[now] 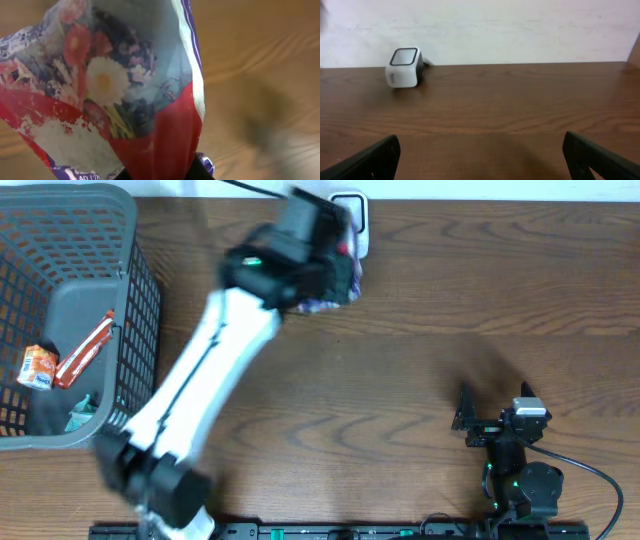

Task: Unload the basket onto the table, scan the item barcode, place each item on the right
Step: 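Carry the purple packet out and drop it on the table centre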

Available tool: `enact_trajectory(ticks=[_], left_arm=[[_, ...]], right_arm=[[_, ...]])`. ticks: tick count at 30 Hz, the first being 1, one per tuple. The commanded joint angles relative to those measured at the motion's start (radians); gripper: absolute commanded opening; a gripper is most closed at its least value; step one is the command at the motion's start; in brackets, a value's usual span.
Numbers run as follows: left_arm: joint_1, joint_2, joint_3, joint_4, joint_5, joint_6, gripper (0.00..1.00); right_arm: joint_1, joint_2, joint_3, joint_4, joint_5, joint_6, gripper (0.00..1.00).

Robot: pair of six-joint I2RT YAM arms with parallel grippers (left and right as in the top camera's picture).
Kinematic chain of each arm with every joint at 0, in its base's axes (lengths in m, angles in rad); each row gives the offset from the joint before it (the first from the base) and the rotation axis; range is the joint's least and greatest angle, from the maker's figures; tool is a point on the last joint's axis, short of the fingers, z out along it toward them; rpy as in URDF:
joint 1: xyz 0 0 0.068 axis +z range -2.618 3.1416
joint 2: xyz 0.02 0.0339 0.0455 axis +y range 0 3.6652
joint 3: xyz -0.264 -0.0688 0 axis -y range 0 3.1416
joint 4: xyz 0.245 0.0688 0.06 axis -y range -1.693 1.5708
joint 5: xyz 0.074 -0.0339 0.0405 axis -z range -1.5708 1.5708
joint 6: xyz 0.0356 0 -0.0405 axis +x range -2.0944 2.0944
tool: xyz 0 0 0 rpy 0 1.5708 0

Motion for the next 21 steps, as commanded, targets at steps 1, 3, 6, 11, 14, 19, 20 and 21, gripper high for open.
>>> enact_trajectory(ticks=[1, 3, 6, 11, 14, 19, 20, 21], left_arm=[[-0.06, 0.104, -0.003, -0.006, -0.073, 0.016, 0.15], [-0.085, 0.156, -0.003, -0.003, -0.073, 0.016, 0.37], [-0.104, 0.195, -0.003, 0.007, -0.073, 0.016, 0.42], [-0.085, 0.148, 0.039, 0.0, -0.073, 0.044, 0.69], [-0.03, 0.056, 0.069, 0.003, -0.074, 0.059, 0.7], [0.153, -0.144, 0.088, 0.051, -0.077, 0.066, 0.74], [0.199, -0.177, 0.088, 0.061, -0.077, 0.066, 0.74], [0.259, -0.214, 0.088, 0.072, -0.077, 0.066, 0.75]], right_arm=[[-0.016, -0.004, -0.001, -0.005, 0.005, 0.013, 0.99], [-0.016, -0.004, -0.001, -0.005, 0.005, 0.013, 0.99], [-0.016, -0.004, -0.001, -0.005, 0.005, 0.013, 0.99], [-0.016, -0.004, -0.001, -0.004, 0.005, 0.013, 0.99], [-0.016, -0.004, -0.001, -0.005, 0.005, 0.013, 0.99], [-0.016, -0.004, -0.001, -0.005, 0.005, 0.013, 0.99], [-0.016, -0.004, -0.001, -0.005, 0.005, 0.013, 0.99], [-0.016, -0.004, -0.001, -0.005, 0.005, 0.013, 0.99]])
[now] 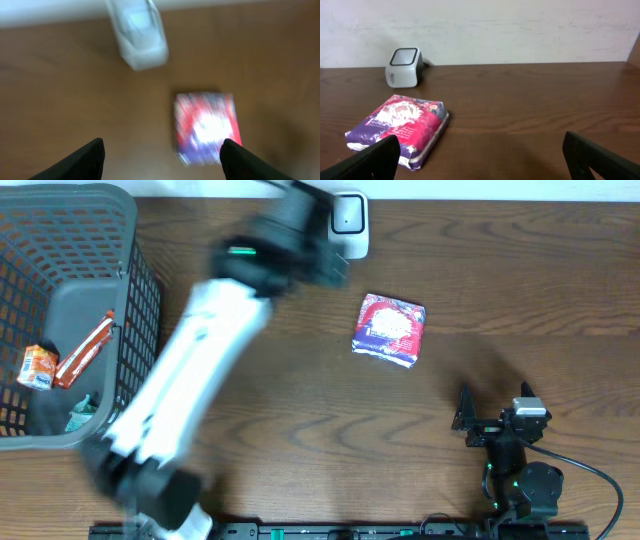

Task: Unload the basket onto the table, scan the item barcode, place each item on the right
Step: 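Carry the purple packet out and drop it on the table centre, then reach into the basket and grasp the green packet with the left gripper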

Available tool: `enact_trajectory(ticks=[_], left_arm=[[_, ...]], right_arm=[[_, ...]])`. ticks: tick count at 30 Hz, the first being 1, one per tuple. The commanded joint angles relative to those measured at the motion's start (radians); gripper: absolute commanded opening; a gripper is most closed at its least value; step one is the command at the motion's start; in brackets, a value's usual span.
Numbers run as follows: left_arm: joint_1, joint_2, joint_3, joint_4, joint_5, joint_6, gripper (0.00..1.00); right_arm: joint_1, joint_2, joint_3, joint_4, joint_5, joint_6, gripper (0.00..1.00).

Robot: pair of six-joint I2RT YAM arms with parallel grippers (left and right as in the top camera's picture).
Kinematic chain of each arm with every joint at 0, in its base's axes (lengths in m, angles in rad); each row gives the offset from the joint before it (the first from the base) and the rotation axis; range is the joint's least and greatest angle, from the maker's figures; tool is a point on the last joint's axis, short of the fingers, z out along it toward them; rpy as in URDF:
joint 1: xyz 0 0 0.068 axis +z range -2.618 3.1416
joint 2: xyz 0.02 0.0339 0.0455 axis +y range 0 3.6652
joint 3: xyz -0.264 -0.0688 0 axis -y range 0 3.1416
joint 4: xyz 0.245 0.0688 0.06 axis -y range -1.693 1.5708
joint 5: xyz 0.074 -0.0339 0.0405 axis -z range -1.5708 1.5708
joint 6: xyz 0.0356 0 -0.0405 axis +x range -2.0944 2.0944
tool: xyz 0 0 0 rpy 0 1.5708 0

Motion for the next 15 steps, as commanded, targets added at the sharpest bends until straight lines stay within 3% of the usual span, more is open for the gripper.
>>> enact_trajectory(ticks=[1, 6, 10, 15], left_arm=[[0.188, -0.157, 0.043, 0.018, -0.021, 0.015, 0.74], [0.536, -0.232, 0.043, -0.002, -0.021, 0.014, 0.75], [0.748, -0.216, 0.029, -0.111, -0.042, 0.012, 0.75], [0.895, -0.167, -0.061, -0.26, -0.219, -0.213, 0.75]], right_arm=[[-0.016, -0.004, -0.001, -0.005, 0.005, 0.013, 0.99], [-0.016, -0.004, -0.001, -0.005, 0.005, 0.013, 0.99], [-0.016, -0.004, -0.001, -0.005, 0.005, 0.013, 0.99], [-0.016, -0.004, -0.001, -0.005, 0.005, 0.013, 0.99]])
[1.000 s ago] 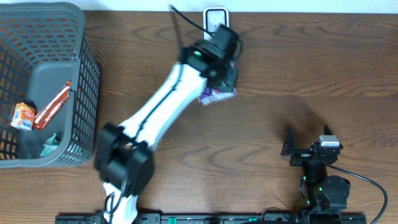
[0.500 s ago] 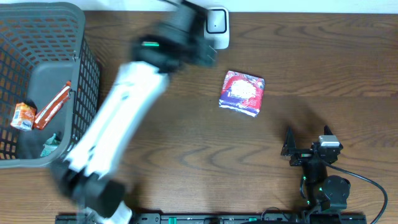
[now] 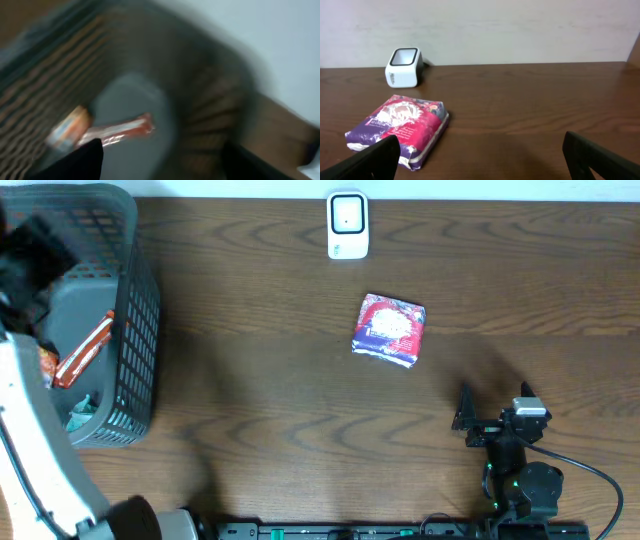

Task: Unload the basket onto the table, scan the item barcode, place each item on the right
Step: 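Reach into the basket and grasp the green packet with the left gripper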

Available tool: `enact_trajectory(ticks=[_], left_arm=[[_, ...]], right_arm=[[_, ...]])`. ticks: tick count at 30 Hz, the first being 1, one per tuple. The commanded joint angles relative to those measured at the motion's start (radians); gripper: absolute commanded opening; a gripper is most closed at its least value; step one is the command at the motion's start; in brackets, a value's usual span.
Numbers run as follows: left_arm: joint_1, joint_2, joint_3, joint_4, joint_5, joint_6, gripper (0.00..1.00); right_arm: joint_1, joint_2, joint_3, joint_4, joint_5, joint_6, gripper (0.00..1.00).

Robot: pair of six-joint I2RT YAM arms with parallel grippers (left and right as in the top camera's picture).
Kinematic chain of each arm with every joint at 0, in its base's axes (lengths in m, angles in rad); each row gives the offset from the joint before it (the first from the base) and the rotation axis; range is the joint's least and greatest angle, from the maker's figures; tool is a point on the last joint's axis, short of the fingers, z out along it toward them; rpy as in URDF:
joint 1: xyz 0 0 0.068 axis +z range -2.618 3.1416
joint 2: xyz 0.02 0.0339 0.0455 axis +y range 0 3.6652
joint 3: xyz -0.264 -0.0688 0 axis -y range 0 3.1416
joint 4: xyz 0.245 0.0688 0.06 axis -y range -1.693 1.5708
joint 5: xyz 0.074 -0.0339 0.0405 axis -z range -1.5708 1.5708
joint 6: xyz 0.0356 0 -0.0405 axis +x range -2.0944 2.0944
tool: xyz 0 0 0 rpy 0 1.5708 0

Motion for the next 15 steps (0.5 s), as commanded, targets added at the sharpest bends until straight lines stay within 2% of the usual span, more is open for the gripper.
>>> enact_trajectory(ticks=[1, 3, 7, 10, 15], left_arm=[[0.06, 0.048, -0.075, -0.076, -0.128, -0.19, 0.75], [0.074, 0.071, -0.117, -0.102, -0.128, -0.236, 0.75], [0.076, 0.119, -0.216, -0.111, -0.136, -0.253, 0.77], [0.082, 0.159, -0.284, -0.111, -0.159, -0.319, 0.89], [0.09, 0.216, -0.37, -0.11, -0.17, -0.375, 0.93]], right_arm=[[-0.016, -0.004, -0.001, -0.005, 0.005, 0.012, 0.99], [-0.016, -0.004, -0.001, -0.005, 0.005, 0.012, 0.99], [-0.016, -0.004, -0.001, -0.005, 0.005, 0.012, 0.99], [-0.016, -0.004, -0.001, -0.005, 0.005, 0.012, 0.99], [-0.016, -0.004, -0.001, -0.005, 0.005, 0.012, 0.99]])
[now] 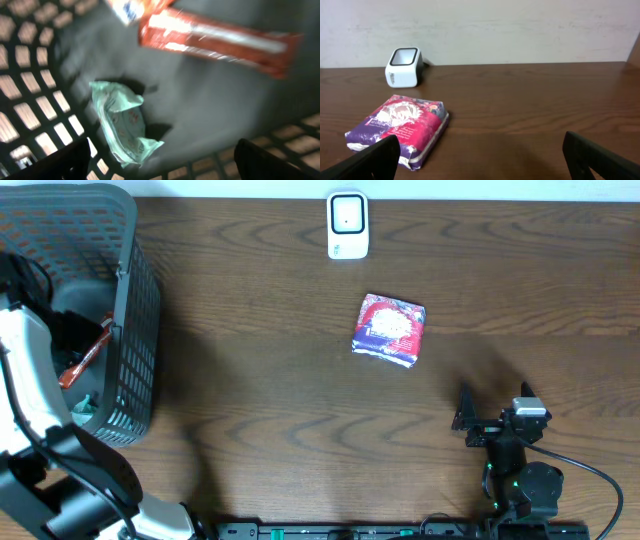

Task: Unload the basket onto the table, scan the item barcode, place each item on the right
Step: 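Reach into the basket and grasp the green packet with the left gripper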

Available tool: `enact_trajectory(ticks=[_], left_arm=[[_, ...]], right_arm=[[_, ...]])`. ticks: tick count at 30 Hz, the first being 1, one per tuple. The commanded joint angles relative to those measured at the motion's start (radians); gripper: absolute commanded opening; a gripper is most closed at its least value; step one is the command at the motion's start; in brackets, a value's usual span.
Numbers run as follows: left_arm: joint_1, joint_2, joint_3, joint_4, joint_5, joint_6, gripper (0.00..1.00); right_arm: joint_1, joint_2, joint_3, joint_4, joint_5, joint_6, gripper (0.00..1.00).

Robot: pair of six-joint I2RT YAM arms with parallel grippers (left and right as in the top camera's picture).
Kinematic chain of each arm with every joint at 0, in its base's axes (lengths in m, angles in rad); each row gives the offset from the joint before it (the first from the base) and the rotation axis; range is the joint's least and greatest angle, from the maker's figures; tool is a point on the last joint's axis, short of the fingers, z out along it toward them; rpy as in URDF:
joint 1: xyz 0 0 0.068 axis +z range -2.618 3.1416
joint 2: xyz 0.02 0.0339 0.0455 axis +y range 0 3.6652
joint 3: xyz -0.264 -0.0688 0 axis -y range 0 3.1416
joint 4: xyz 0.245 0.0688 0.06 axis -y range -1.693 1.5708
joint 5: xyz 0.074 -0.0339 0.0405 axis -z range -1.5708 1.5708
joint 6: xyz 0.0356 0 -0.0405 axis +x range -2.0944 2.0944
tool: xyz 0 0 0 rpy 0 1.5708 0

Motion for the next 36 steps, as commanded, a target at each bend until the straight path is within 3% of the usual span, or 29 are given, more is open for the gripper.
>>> enact_trajectory(ticks=[1, 9, 18, 20, 22, 24, 25, 32, 36], left_arm=[[0.007, 0.038, -0.048, -0.003, -0.035, -0.076, 0.94], [0.007, 0.085, -0.169, 0.04, -0.042, -0.139, 0.99], [0.007, 0.085, -0.343, 0.167, -0.117, -0.17, 0.98], [0.007, 0.085, -0.351, 0.18, -0.117, -0.166, 0.76], [0.007, 0.084, -0.351, 0.19, -0.117, -0.142, 0.4], [0.007, 0.082, -0.346, 0.194, -0.117, -0.114, 0.13], [0.007, 0.08, -0.335, 0.192, -0.117, -0.102, 0.08], [0.007, 0.022, -0.146, 0.066, -0.087, -0.102, 0.07], [0.007, -0.087, 0.019, 0.016, 0.062, -0.102, 0.08]], right_arm=[[-0.016, -0.004, -0.001, -0.005, 0.005, 0.013, 0.99], [-0.016, -0.004, -0.001, -0.005, 0.005, 0.013, 0.99], [-0.016, -0.004, -0.001, -0.005, 0.005, 0.013, 0.99], [-0.016, -0.004, -0.001, -0.005, 0.005, 0.013, 0.99], [-0.016, -0.004, -0.001, -0.005, 0.005, 0.013, 0.99], [-0.016, -0.004, -0.001, -0.005, 0.005, 0.013, 0.99], [-0.016, -0.004, -0.001, -0.005, 0.005, 0.013, 0.99], [-0.016, -0.004, -0.001, -0.005, 0.005, 0.013, 0.99], [-0.016, -0.004, -0.001, -0.005, 0.005, 0.013, 0.99]])
